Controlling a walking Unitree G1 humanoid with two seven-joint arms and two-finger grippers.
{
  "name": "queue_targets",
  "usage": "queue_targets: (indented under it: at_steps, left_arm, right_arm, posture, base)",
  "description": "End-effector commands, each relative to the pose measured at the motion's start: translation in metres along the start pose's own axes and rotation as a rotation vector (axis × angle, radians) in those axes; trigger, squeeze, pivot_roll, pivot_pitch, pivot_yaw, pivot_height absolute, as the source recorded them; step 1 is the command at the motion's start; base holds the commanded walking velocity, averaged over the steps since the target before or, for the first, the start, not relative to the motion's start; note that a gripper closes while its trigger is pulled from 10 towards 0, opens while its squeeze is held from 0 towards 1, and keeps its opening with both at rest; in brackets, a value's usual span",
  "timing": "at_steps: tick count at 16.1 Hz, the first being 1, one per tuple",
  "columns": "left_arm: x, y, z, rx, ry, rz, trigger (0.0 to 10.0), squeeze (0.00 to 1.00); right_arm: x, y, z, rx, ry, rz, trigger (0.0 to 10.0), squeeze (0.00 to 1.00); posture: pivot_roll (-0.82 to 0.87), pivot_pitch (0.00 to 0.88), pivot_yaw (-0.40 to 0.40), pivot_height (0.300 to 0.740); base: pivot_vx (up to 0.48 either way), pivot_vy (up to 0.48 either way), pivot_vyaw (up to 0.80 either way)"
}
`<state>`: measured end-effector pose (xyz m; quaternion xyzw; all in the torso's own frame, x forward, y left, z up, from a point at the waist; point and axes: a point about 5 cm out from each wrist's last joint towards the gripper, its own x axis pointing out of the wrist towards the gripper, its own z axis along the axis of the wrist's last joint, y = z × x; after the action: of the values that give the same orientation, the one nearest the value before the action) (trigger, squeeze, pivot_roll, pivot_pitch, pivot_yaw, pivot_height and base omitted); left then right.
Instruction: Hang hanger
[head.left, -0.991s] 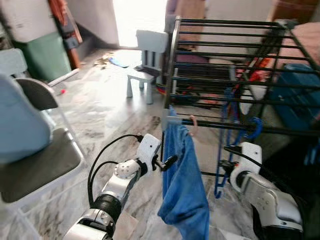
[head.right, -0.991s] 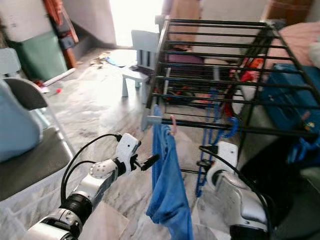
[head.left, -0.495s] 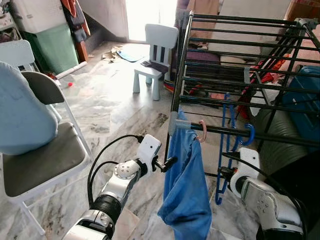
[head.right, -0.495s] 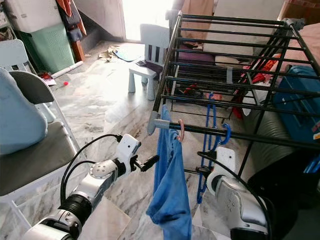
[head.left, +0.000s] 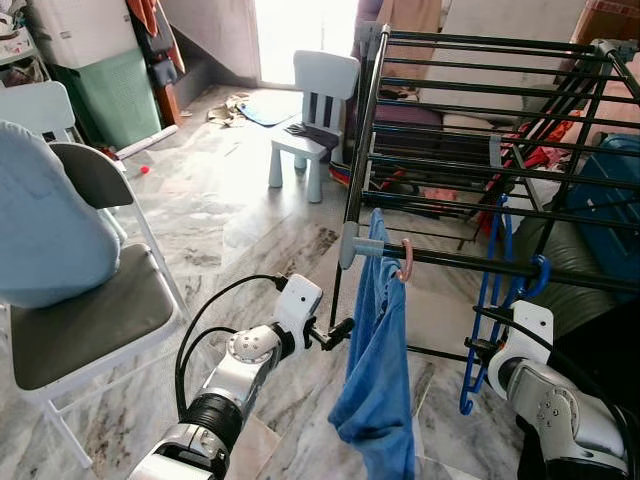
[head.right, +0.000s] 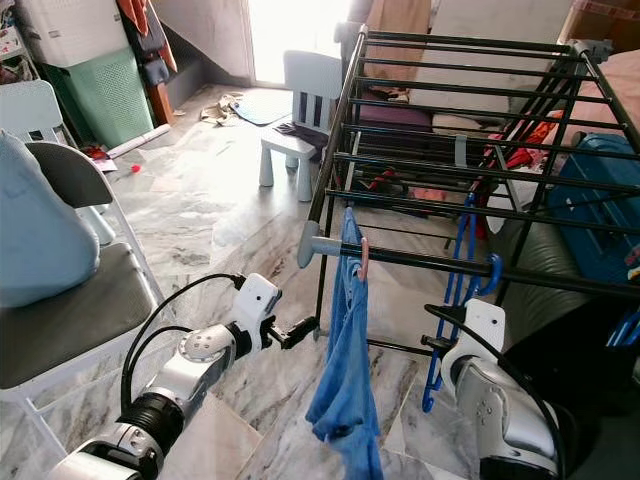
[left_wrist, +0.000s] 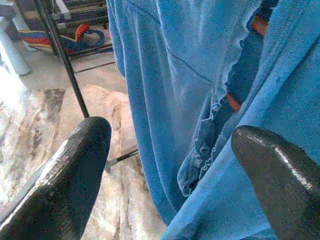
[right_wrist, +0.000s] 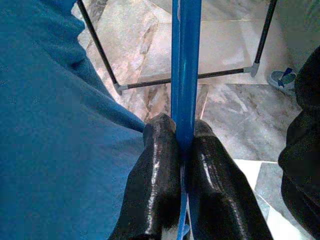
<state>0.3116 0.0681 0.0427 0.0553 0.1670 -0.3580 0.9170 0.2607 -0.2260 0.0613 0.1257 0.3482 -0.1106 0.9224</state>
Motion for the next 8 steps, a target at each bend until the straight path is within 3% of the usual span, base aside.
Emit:
queue_targets:
  at_steps: [1,8]
  left_arm:
    - [0.001,-0.001,0.003,0.017,0.002,-0.003,10.0,0.0]
    - [0.001,0.0,0.004,0.018,-0.009,0.014,10.0,0.0]
  right_arm:
    - [0.002,-0.002,-0.006,0.019,0.024,-0.007,10.0,1.0]
    - [-0.011,-0.007,-0.02,0.0,-0.015,-0.009,10.0,1.0]
  posture:
    - [0.0,0.0,-0.027,0.74]
    - [-0.01,0.0,-0.027,0.74]
  base:
    - [0.0,0.0,0.0]
    - [0.0,0.0,0.0]
